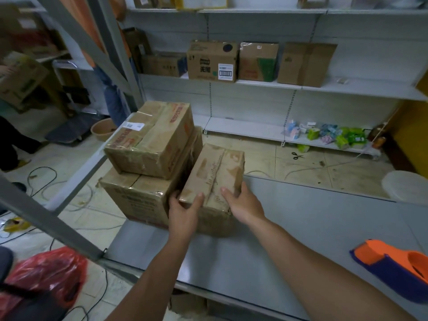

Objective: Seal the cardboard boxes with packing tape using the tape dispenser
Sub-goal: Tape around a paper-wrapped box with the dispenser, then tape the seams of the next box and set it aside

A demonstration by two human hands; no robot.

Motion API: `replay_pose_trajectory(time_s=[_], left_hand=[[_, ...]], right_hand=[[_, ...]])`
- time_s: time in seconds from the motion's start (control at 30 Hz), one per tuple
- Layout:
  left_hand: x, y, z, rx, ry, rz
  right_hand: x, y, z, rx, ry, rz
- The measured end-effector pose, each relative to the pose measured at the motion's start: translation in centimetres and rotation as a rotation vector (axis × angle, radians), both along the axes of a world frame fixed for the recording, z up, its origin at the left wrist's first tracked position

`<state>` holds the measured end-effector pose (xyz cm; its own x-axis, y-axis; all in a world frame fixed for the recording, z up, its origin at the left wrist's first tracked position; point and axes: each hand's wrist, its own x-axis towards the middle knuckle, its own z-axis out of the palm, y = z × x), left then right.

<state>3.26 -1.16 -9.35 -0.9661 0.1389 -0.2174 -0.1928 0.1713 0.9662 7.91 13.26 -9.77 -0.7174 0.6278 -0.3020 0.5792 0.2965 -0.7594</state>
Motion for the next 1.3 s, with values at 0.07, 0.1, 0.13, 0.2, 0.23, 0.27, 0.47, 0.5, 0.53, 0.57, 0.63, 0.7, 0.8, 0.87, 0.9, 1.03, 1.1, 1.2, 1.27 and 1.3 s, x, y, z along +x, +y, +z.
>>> replay_pose_trajectory(time_s=[0.07, 0.1, 0.13, 0.2, 0.23, 0.27, 0.47, 0.5, 0.53, 0.57, 0.63, 0.7, 0.8, 0.87, 0.9, 1.03, 1.1, 1.2, 1.27, 1.3], left_hand=[[0.3, -0.1, -0.2, 0.092, -0.154, -0.013], [0.7, -0.1, -0.6, 0.125, -0.232, -0.014], [1.1, 0.0, -0.8, 0.142, -0.285, -0.009], [1.2, 0.1, -1.0, 0.149, -0.315, 0.006], [1.1, 0.0, -1.0, 0.146, -0.319, 0.002], [1.1, 0.0, -0.9, 0.132, -0.305, -0.007], [5.0, -2.6, 1.1, -0.401, 0.485, -0.196], [5.2, -2.7, 1.5, -0.482, 0.630, -0.238], [4.8, -2.6, 1.9, -0.557, 0.728, -0.313], [4.4, -2.2, 2.7, -0.654, 0.771, -0.412], [3.3, -0.7, 4.4, -0.865, 0.799, -0.596], [2.7, 1.6, 6.2, -0.977, 0.825, -0.732], [3.0, 6.6, 8.4, -1.027, 0.883, -0.908], [3.9, 10.9, 9.0, -1.058, 0.944, -1.016], [4.8, 13.3, 9.1, -1.072, 0.977, -1.077], [10.4, 21.9, 9.8, -1.034, 1.089, -1.300], [13.9, 25.8, 10.1, -0.982, 1.097, -1.390], [19.2, 31.3, 10.4, -0.883, 1.054, -1.523], [22.9, 34.7, 10.8, -0.822, 1.034, -1.595], [24.7, 36.4, 11.0, -0.796, 1.023, -1.629]], right_hand=[[-0.1, -0.2, -0.2, 0.029, -0.012, -0.012], [-0.2, -0.2, -0.2, 0.036, -0.023, -0.014], [-0.3, -0.2, -0.2, 0.036, -0.031, -0.016], [-0.5, 0.0, 0.0, 0.028, -0.033, -0.020], [-0.5, 0.1, 0.0, 0.022, -0.033, -0.020], [-0.5, 0.3, 0.1, 0.016, -0.036, -0.019], [-0.6, 0.8, 1.1, -0.009, -0.078, 0.011], [-0.7, 1.1, 1.4, -0.006, -0.098, 0.048], [-0.7, 1.4, 1.8, 0.003, -0.120, 0.096], [-0.7, 1.8, 2.3, 0.013, -0.144, 0.139], [-0.1, 3.3, 3.6, 0.049, -0.181, 0.171], [1.3, 5.9, 4.9, 0.149, -0.230, 0.137], [5.8, 11.1, 6.7, 0.374, -0.331, 0.066], [10.1, 14.9, 7.9, 0.434, -0.386, -0.031], [12.5, 16.8, 8.5, 0.441, -0.411, -0.087], [24.0, 22.7, 10.7, 0.430, -0.465, -0.312], [30.3, 24.7, 11.3, 0.415, -0.485, -0.426], [39.3, 26.7, 11.5, 0.378, -0.501, -0.602], [44.9, 28.0, 11.5, 0.333, -0.488, -0.691], [47.5, 28.7, 11.4, 0.306, -0.471, -0.725]])
